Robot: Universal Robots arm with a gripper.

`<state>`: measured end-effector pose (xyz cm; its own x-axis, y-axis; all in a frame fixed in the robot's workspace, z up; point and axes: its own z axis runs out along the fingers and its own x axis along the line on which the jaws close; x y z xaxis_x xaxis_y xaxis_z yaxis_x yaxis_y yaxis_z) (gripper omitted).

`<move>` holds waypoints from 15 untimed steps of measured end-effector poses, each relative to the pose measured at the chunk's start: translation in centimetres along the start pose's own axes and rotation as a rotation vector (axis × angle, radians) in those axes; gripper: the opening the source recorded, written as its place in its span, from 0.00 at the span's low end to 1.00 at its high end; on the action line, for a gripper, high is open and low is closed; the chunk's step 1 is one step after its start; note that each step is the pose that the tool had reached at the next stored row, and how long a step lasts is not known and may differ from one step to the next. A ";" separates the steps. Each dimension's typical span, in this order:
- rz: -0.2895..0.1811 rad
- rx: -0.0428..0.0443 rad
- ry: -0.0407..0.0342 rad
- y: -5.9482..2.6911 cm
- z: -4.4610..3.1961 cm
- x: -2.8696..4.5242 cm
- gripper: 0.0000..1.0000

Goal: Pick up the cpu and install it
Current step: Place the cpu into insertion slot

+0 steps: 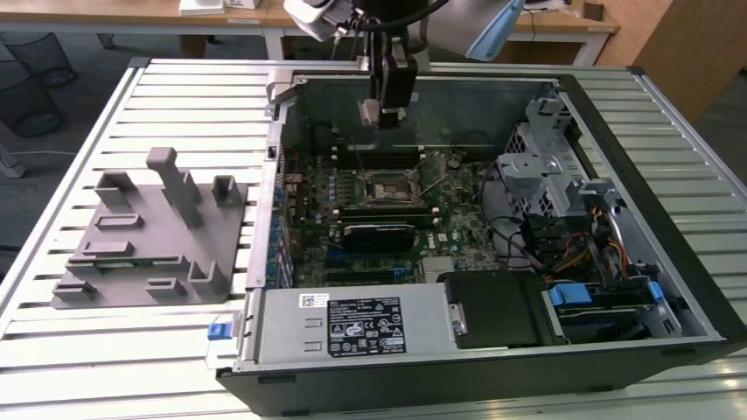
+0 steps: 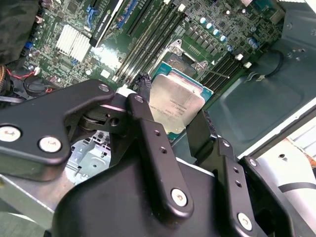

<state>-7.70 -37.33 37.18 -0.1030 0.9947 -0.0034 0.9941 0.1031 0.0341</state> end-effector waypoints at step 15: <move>0.036 0.0001 -0.0012 0.25 1.50 0.88 0.54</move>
<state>-7.49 -36.43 35.69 -0.0672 0.9977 -0.0034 0.9971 0.0673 0.0342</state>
